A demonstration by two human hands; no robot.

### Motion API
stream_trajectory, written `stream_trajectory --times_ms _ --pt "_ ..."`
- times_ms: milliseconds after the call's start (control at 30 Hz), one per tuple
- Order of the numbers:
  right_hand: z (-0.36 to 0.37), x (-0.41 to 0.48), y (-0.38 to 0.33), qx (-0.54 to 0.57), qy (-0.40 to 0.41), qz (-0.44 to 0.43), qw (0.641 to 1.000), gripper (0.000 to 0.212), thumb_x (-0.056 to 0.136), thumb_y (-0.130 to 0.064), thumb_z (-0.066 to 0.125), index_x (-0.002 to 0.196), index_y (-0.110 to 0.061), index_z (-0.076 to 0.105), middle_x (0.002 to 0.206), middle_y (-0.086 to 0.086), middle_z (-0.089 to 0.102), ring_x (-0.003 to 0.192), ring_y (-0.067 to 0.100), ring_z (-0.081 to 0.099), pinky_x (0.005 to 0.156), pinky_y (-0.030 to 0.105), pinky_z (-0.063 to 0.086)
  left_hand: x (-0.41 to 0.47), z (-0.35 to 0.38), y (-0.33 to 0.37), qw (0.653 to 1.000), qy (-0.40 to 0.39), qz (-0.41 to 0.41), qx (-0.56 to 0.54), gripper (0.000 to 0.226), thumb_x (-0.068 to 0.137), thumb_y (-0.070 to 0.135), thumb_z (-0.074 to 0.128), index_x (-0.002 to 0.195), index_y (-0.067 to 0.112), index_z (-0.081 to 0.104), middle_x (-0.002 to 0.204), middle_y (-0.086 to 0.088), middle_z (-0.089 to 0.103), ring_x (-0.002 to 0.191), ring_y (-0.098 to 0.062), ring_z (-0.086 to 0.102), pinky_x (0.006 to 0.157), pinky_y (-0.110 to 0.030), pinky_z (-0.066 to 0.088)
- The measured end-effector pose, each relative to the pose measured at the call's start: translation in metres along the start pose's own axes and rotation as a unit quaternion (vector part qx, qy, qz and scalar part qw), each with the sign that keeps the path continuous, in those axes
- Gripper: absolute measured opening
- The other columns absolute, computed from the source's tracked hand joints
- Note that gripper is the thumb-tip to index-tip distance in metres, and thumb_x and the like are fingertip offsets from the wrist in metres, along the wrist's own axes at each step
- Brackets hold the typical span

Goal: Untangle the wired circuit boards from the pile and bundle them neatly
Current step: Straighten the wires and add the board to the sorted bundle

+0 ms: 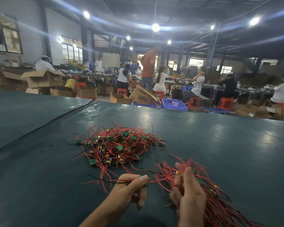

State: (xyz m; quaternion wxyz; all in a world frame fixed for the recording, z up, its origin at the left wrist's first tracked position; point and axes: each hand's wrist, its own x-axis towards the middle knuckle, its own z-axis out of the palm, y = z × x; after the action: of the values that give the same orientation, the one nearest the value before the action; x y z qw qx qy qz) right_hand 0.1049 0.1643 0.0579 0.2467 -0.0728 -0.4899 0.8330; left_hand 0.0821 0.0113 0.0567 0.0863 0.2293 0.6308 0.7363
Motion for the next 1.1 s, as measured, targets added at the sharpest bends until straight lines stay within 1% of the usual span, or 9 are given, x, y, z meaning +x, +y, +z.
stream_trajectory --times_ms 100,167,300,400,633,700,833,967,1100 --pt "0.012 -0.019 0.015 -0.119 -0.115 0.015 0.986 0.064 0.067 -0.077 0.062 0.093 -0.02 0.075 0.048 -0.004 0.051 0.038 0.004 0.042 0.039 0.014 0.033 0.0 0.002 0.0 0.999 -0.041 -0.031 -0.004 0.044 0.073 0.05 0.066 0.051 0.012 0.061 0.044 -0.007 0.053 0.04 -0.017 0.047 0.048 -0.023 0.039" --pt "0.018 -0.033 0.023 -0.154 -0.149 0.006 0.977 0.058 0.084 -0.066 0.046 0.083 -0.016 0.074 0.046 0.004 0.059 0.04 0.009 0.054 0.041 0.015 0.039 -0.001 0.001 0.0 0.996 -0.066 -0.048 0.019 0.046 0.075 0.053 0.066 0.053 0.013 0.064 0.046 -0.004 0.057 0.04 -0.015 0.05 0.046 -0.021 0.039" --pt "0.017 -0.034 0.032 -0.269 -0.08 0.017 0.96 0.055 0.098 -0.04 0.041 0.05 -0.027 0.065 0.056 -0.004 0.057 0.059 0.005 0.056 0.057 0.014 0.037 0.001 -0.001 -0.002 0.994 -0.006 -0.095 0.05 0.057 0.074 0.064 0.064 0.051 0.013 0.063 0.04 -0.002 0.051 0.037 -0.013 0.046 0.048 -0.024 0.04" --pt "0.011 -0.027 0.027 -0.339 -0.056 0.03 0.939 0.066 0.099 -0.04 0.043 0.037 -0.018 0.036 0.039 -0.004 0.036 0.041 0.004 0.039 0.047 0.018 0.029 0.006 -0.002 -0.003 0.991 0.06 -0.122 0.009 0.052 0.068 0.062 0.057 0.046 0.014 0.059 0.048 -0.008 0.056 0.04 -0.016 0.05 0.045 -0.023 0.043" --pt "0.006 -0.005 0.015 -0.031 0.045 0.253 0.966 0.054 0.098 -0.048 0.041 0.087 -0.004 0.071 0.048 0.001 0.047 0.028 0.01 0.032 0.031 0.015 0.024 0.011 -0.019 -0.003 0.978 0.186 -0.067 0.069 0.048 0.08 0.05 0.053 0.063 0.007 0.066 0.062 -0.01 0.068 0.051 -0.018 0.058 0.048 -0.025 0.046" --pt "0.004 -0.002 0.014 0.056 0.067 0.26 0.962 0.039 0.097 -0.043 0.047 0.092 -0.01 0.068 0.062 0.003 0.053 0.027 0.007 0.031 0.029 0.014 0.023 0.011 -0.033 -0.01 0.946 0.215 -0.009 0.245 0.047 0.086 0.051 0.051 0.065 0.012 0.066 0.063 -0.006 0.066 0.056 -0.018 0.058 0.055 -0.032 0.045" --pt "0.002 0.0 0.013 0.083 0.1 0.225 0.966 0.015 0.098 -0.028 0.052 0.101 -0.017 0.062 0.085 0.005 0.064 0.03 0.005 0.034 0.029 0.017 0.026 0.008 -0.061 -0.025 0.771 0.242 0.065 0.585 0.016 0.09 0.043 0.057 0.088 0.03 0.066 0.103 0.016 0.06 0.096 -0.01 0.054 0.084 -0.029 0.043" --pt "0.0 -0.001 0.011 0.084 0.094 0.228 0.965 0.02 0.099 -0.034 0.049 0.113 -0.024 0.058 0.083 0.006 0.072 0.031 0.007 0.033 0.03 0.017 0.027 0.008 -0.081 -0.038 0.727 0.235 -0.069 0.642 0.037 0.092 0.047 0.048 0.124 0.03 0.053 0.136 0.005 0.045 0.124 -0.019 0.042 0.101 -0.034 0.038" --pt "0.004 -0.005 0.01 0.043 0.055 0.208 0.976 0.019 0.097 -0.037 0.051 0.11 -0.028 0.061 0.069 0.004 0.073 0.033 0.009 0.036 0.031 0.02 0.029 0.007 -0.087 -0.039 0.731 0.221 -0.066 0.643 0.026 0.094 0.04 0.047 0.115 0.03 0.059 0.11 0.01 0.057 0.103 -0.012 0.051 0.089 -0.026 0.042"
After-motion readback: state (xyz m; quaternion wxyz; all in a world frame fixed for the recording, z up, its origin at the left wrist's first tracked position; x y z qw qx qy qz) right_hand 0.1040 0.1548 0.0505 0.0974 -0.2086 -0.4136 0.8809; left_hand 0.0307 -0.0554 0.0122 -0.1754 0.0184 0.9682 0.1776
